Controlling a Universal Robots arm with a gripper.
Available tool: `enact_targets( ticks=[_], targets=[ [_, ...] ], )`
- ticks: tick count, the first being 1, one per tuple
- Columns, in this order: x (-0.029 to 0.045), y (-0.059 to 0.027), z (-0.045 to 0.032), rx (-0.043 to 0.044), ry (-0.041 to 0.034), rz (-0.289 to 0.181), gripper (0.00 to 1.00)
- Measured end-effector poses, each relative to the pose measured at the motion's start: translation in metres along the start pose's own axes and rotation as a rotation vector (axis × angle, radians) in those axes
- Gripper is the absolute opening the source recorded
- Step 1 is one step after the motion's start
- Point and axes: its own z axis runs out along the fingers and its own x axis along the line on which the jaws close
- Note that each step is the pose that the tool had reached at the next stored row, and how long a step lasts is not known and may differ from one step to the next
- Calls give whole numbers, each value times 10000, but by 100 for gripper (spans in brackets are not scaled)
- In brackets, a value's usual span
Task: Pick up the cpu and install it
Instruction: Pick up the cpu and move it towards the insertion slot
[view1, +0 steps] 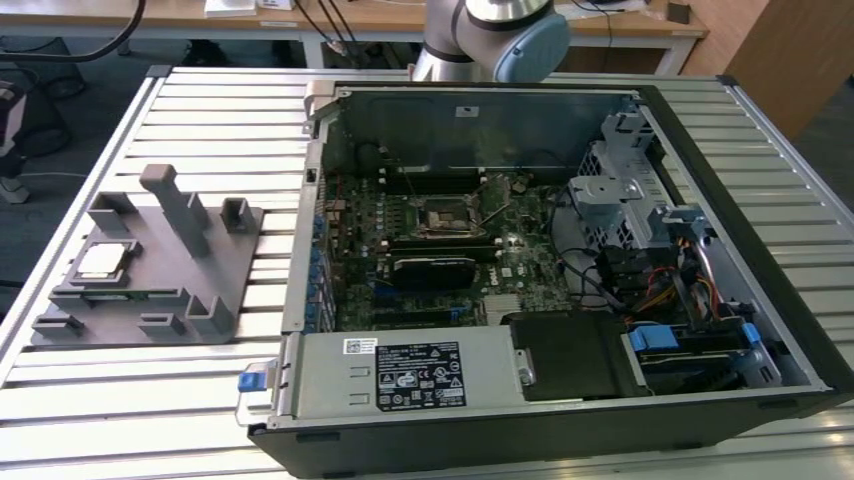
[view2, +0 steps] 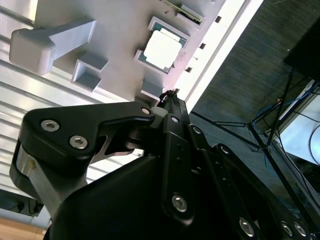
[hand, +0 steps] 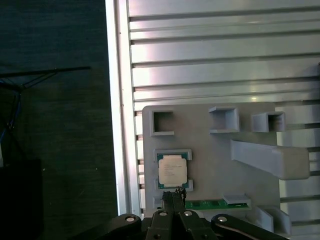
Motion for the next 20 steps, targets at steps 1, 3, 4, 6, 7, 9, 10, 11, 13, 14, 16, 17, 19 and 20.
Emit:
enact_targets(
  ticks=[1,3,4,6,7,9,10,11,13,14,16,17,19,20],
  targets=[
    [0,0,4,1,1,0,11],
    [0,-1,18,2,-1,0,11],
    [1,-2,28,1,-1,0,17],
    [1,-3,54,2,-1,-1,23],
    [1,-4,69,3,0,0,23],
    [1,-5,97,3,0,0,35],
    [1,-6,116,2,0,0,35],
    [1,-7,135,5,0,-1,41],
    [0,-8,171,11,0,-11,53],
    [-1,-9,189,14,0,-19,53],
    [-1,-10,225,16,14,-58,59],
    [-1,-11,243,17,25,-80,59],
    [0,-13,280,19,62,-88,59],
    [0,-14,298,21,79,-88,59]
  ],
)
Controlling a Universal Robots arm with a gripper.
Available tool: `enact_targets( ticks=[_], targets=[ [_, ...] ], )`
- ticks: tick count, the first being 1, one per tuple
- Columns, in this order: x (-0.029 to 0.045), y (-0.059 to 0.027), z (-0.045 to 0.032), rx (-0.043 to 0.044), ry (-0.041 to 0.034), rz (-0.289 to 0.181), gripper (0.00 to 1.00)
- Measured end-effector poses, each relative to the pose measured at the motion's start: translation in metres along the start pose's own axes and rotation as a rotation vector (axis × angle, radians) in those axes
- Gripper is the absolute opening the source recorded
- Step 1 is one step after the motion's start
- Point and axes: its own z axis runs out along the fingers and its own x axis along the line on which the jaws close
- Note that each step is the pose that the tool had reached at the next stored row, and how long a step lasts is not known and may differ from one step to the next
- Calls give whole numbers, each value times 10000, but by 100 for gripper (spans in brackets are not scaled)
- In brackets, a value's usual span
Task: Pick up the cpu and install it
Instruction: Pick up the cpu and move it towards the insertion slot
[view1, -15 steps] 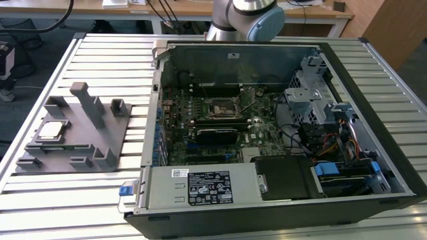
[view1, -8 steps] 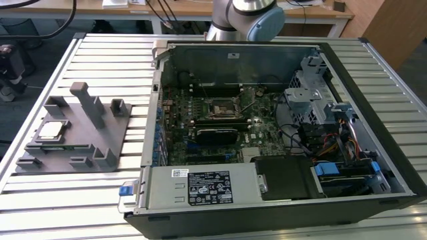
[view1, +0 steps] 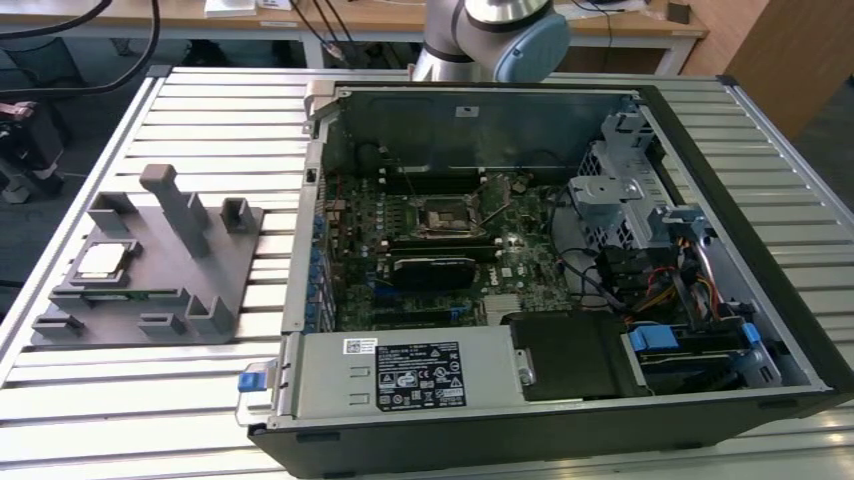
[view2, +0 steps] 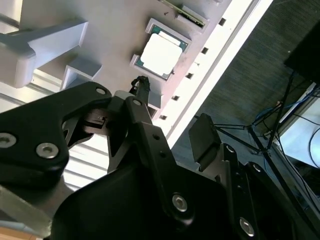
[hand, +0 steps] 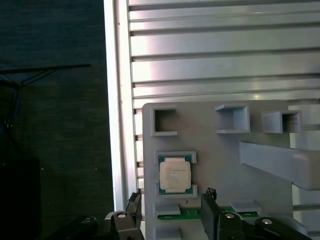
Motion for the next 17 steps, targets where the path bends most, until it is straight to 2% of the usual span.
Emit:
enact_targets(
  ticks=[2,6,9,12,15,17],
  targets=[
    [0,-2,36,3,5,19,59],
    [0,-4,92,60,-9,253,59],
    [0,-6,146,62,-13,289,59],
    [0,-8,179,114,-21,302,59],
    [1,-12,204,115,-21,304,59],
    [0,-23,225,44,-14,298,59]
  ],
)
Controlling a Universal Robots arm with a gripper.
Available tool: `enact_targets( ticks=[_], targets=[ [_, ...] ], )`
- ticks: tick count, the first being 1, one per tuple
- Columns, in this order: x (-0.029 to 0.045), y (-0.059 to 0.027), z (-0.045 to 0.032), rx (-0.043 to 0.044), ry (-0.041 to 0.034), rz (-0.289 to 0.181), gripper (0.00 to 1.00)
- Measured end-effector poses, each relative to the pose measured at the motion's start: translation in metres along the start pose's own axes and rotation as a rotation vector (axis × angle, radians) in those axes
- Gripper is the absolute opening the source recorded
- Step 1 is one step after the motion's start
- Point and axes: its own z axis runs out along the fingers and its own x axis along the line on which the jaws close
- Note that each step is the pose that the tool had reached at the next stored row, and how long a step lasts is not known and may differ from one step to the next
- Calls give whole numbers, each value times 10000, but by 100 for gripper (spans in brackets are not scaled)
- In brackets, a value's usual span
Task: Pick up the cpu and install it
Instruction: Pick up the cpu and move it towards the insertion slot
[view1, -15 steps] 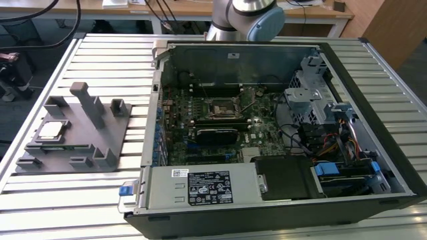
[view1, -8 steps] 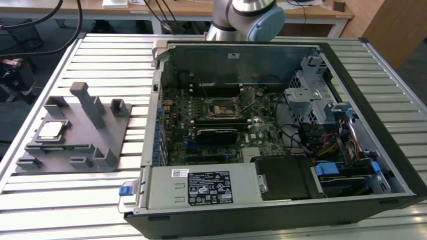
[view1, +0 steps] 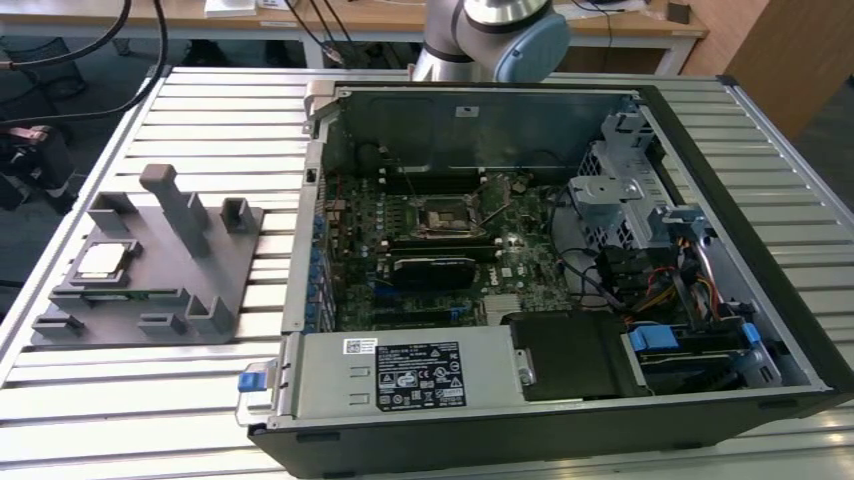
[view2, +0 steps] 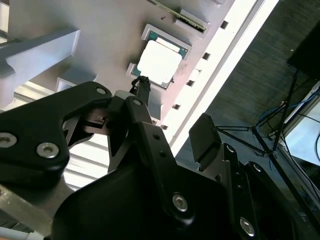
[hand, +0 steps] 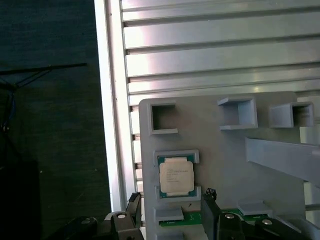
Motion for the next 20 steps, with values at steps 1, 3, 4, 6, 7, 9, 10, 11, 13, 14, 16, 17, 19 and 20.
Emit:
enact_targets(
  ticks=[1,3,4,6,7,9,10,11,13,14,16,17,19,20],
  targets=[
    [0,0,17,-9,0,-7,59],
    [-1,-1,41,-1,2,-10,59],
    [-7,-2,59,3,2,-15,59],
    [-29,-1,96,5,11,-85,59],
    [-38,0,116,3,15,-177,59],
    [-44,0,151,3,27,-411,59],
    [-45,-1,170,2,33,-569,59],
    [-46,-2,187,2,39,-739,59],
    [-46,-3,223,0,44,-895,59],
    [-46,-4,241,1,46,-898,59],
    [-46,-6,279,0,45,-899,59],
    [-45,-6,297,1,46,-899,59],
    [-46,-8,333,3,45,-900,60],
    [-46,-9,351,5,47,-900,60]
  ],
)
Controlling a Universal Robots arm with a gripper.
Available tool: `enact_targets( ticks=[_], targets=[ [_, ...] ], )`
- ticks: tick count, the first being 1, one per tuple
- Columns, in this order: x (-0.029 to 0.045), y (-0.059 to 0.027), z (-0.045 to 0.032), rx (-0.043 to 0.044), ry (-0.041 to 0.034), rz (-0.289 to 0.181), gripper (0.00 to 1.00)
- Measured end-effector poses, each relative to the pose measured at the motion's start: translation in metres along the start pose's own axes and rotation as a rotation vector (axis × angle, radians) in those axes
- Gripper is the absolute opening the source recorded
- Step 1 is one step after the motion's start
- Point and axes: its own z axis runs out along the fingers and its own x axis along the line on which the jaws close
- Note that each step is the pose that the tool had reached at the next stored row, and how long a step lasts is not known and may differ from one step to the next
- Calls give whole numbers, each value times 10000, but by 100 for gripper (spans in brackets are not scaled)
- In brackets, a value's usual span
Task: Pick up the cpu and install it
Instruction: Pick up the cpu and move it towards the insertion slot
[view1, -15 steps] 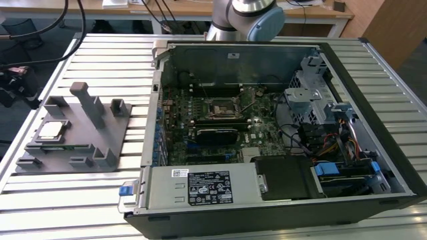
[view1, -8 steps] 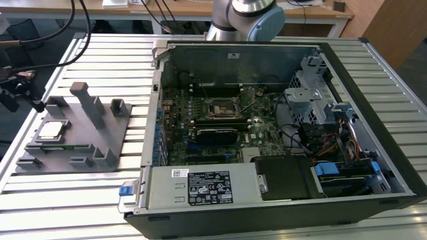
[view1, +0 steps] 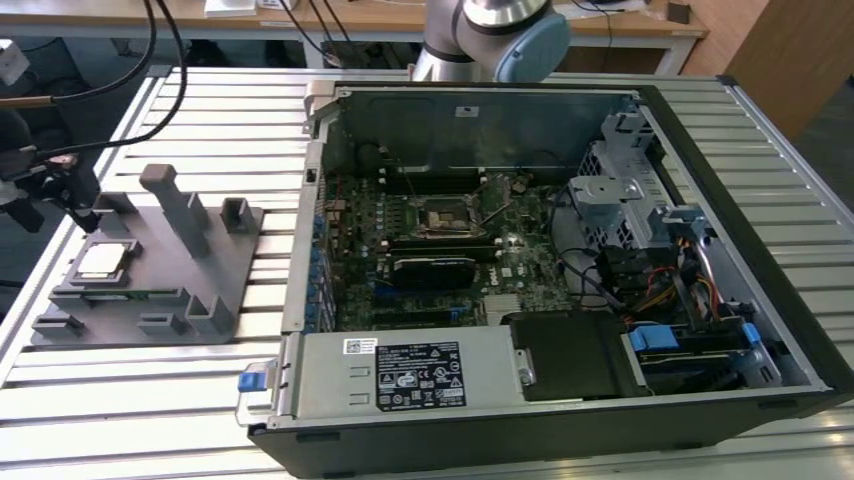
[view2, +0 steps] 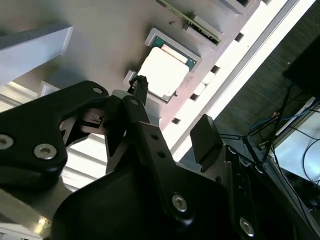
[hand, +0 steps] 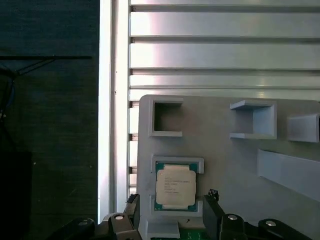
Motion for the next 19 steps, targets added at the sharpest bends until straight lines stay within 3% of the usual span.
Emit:
enact_targets(
  ticks=[2,15,19],
  targets=[
    [0,-1,36,0,9,1,66],
    [-3,-37,249,0,-3,0,66],
    [-31,-39,283,0,-3,0,66]
  ],
)
